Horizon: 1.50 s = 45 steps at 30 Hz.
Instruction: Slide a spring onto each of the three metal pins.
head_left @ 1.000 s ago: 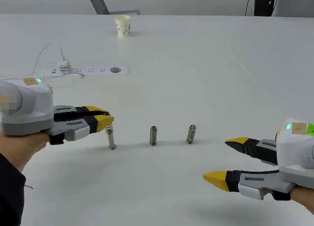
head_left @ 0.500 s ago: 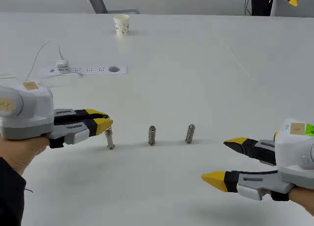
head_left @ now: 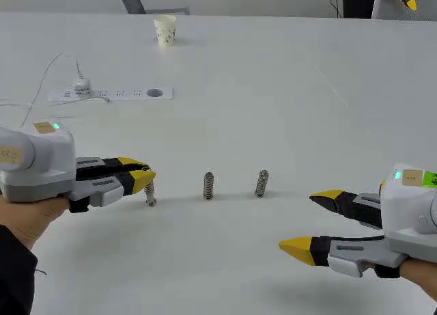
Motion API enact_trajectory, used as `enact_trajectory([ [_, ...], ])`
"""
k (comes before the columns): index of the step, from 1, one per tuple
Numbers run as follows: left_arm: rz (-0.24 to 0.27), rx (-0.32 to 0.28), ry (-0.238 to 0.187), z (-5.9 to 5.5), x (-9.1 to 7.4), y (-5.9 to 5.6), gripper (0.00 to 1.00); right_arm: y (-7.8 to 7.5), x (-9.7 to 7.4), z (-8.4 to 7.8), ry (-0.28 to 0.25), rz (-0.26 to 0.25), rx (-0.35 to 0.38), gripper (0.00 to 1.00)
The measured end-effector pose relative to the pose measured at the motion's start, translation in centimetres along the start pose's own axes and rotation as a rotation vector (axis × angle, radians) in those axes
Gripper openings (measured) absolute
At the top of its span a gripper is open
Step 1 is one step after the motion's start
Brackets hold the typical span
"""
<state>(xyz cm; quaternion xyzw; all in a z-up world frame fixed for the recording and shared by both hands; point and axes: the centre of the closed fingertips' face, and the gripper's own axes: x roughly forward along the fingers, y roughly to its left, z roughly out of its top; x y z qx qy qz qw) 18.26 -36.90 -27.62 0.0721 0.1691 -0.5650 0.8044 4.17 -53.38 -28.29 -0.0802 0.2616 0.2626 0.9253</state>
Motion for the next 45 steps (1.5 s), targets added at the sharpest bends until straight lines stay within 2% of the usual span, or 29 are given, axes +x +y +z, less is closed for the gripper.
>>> enact_trajectory([
  [20,0.008,-0.011,0.019,-1.9,0.7,0.1,0.1,0.0,0.5,-0.5,0.013,0.007,0.014,0.6],
  [40,0.01,-0.008,0.024,-2.3,0.8,0.2,0.11,0.1,0.7,-0.6,0.016,0.011,0.014,0.6],
  [45,0.016,-0.013,0.023,-2.3,0.6,0.2,0.16,0.1,0.7,-0.6,0.018,0.012,0.01,0.6],
])
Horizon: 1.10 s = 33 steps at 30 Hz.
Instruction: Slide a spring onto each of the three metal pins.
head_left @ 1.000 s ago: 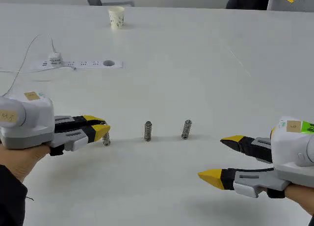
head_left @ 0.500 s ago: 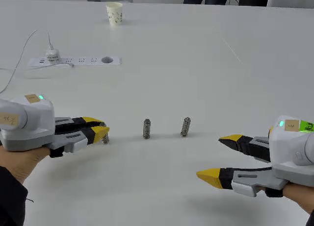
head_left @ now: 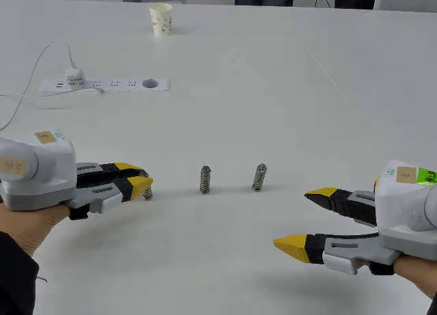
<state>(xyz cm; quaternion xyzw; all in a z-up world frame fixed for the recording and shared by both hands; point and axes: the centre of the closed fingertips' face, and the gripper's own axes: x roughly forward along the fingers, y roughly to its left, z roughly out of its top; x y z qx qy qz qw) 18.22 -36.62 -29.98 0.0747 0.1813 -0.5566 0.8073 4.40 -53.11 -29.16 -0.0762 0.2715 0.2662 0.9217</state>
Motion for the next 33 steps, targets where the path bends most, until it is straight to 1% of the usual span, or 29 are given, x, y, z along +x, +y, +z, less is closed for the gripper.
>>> enact_trajectory([
  [12,0.008,-0.014,-0.002,0.0,-0.7,-0.2,0.24,-0.1,0.1,0.2,-0.003,0.0,-0.004,0.61],
  [18,0.018,-0.025,-0.002,0.2,-1.2,-0.3,0.32,-0.2,0.1,0.3,-0.008,-0.001,-0.006,0.61],
  [27,0.016,-0.021,-0.004,0.5,-2.2,-0.9,0.38,-0.4,-0.1,0.4,-0.016,-0.005,-0.006,0.61],
  [33,0.006,-0.009,-0.015,1.0,-2.9,-1.7,0.42,-0.6,-0.2,0.7,-0.024,-0.01,-0.008,0.62],
])
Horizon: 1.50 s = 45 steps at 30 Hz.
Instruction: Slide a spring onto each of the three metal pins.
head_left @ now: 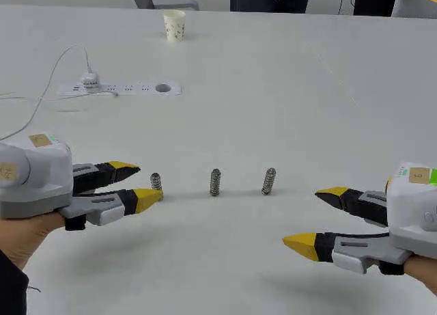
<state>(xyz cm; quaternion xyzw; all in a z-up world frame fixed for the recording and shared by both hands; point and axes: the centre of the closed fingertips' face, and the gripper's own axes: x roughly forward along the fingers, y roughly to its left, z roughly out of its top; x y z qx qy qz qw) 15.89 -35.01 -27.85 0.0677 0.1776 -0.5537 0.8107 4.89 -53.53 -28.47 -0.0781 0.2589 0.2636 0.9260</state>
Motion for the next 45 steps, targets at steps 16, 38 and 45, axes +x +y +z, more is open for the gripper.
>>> enact_trajectory([
  [16,-0.023,0.014,-0.008,0.1,-1.9,-2.4,0.49,-0.6,-0.3,0.1,-0.015,-0.011,-0.004,0.63],
  [38,0.004,-0.032,0.001,-2.2,-4.3,-4.5,0.55,-1.3,-1.1,0.4,-0.042,-0.025,-0.02,0.65],
  [45,0.023,-0.052,0.006,-2.9,-4.8,-4.5,0.55,-1.2,-1.2,0.5,-0.05,-0.019,-0.032,0.66],
])
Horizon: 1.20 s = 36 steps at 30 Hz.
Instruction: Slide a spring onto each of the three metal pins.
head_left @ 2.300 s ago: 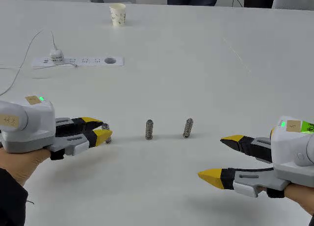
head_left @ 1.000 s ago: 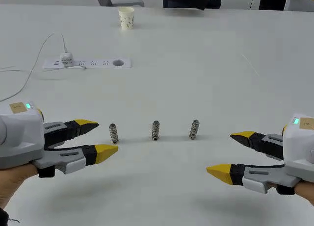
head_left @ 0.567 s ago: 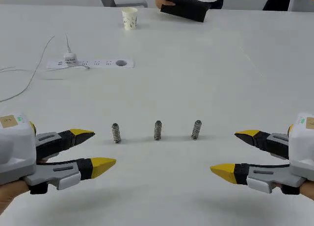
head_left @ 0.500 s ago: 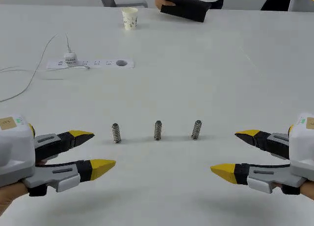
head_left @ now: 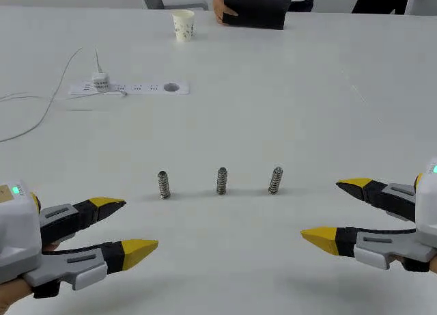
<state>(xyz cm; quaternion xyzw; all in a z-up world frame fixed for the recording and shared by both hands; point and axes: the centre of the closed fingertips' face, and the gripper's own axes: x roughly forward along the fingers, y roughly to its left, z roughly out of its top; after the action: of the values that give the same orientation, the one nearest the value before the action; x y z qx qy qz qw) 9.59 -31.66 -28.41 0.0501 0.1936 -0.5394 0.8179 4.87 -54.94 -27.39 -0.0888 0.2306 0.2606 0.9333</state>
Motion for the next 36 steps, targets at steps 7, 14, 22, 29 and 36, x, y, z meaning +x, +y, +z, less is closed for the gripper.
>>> enact_trajectory([
  [7,0.021,-0.009,0.001,-0.5,-0.4,0.1,0.56,-0.2,-0.1,0.4,-0.01,0.001,-0.008,0.67],
  [14,0.04,-0.025,0.006,-1.2,-1.0,0.1,0.57,-0.1,0.0,0.5,-0.01,0.007,-0.013,0.68],
  [22,0.059,-0.04,0.002,-1.4,-1.3,0.2,0.57,-0.1,0.2,0.7,-0.015,0.012,-0.016,0.68],
  [29,0.061,-0.04,0.002,-1.3,-1.1,0.0,0.58,-0.2,0.0,0.6,-0.018,0.01,-0.014,0.68],
  [36,0.063,-0.045,0.001,-1.4,-0.9,-0.2,0.58,-0.2,0.0,0.7,-0.022,0.011,-0.013,0.68],
])
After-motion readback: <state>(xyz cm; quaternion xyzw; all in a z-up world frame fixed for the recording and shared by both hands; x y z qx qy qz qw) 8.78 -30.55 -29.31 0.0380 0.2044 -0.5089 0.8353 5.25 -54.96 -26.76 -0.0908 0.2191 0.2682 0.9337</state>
